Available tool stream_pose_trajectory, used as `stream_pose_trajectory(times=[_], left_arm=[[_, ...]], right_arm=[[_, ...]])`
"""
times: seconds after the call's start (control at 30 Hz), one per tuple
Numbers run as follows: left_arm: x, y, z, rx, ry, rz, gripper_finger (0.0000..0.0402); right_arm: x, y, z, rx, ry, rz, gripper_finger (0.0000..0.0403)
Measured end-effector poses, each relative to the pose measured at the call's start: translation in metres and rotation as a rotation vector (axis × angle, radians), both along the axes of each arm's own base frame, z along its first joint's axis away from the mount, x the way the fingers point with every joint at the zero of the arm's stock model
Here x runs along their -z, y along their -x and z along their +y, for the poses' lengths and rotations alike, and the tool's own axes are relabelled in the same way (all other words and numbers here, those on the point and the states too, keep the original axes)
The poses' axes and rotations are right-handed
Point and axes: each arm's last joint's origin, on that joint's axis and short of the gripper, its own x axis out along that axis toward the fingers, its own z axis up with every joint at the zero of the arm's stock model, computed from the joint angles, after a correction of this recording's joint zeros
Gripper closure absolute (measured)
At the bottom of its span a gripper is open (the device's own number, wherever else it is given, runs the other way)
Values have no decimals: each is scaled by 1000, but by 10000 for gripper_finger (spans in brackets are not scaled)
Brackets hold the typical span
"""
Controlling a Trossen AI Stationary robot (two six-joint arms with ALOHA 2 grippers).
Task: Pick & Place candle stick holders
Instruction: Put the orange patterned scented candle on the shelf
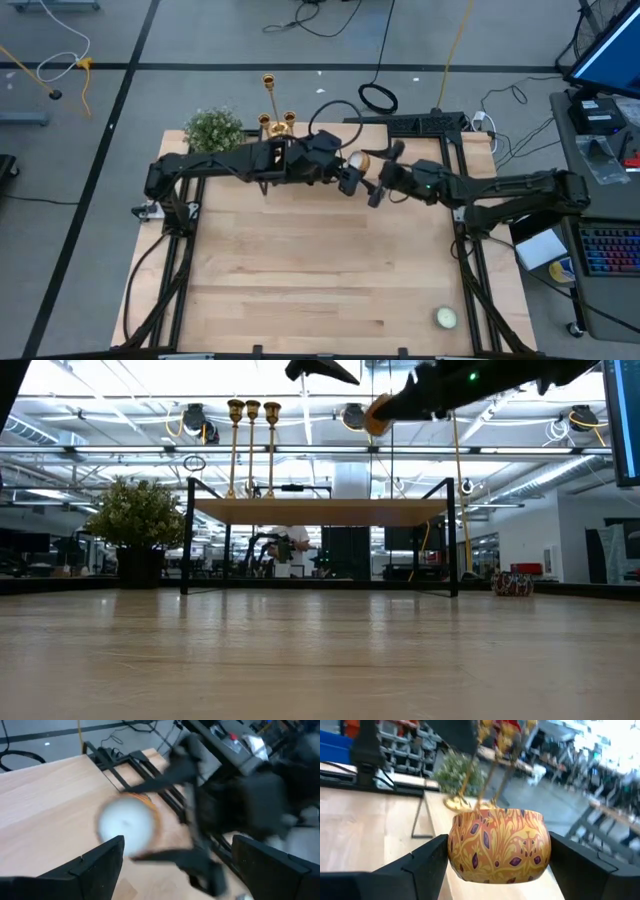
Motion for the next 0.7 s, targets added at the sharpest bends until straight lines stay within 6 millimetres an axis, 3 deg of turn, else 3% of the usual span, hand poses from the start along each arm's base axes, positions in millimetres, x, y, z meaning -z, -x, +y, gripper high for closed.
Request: stream_pose_trajectory(times=[0.2,0.33,0.7], left_arm=[[-9,7,-26,106,-75,5,37],[-8,9,-48,140,-109,23,37],[1,24,-89,-17,-129,100,37]], right_arm=[[20,-15,-21,78,-76,17,108],[29,-27,-39,95,-140,-75,108],[40,-49,-63,162,-229,-166,108]])
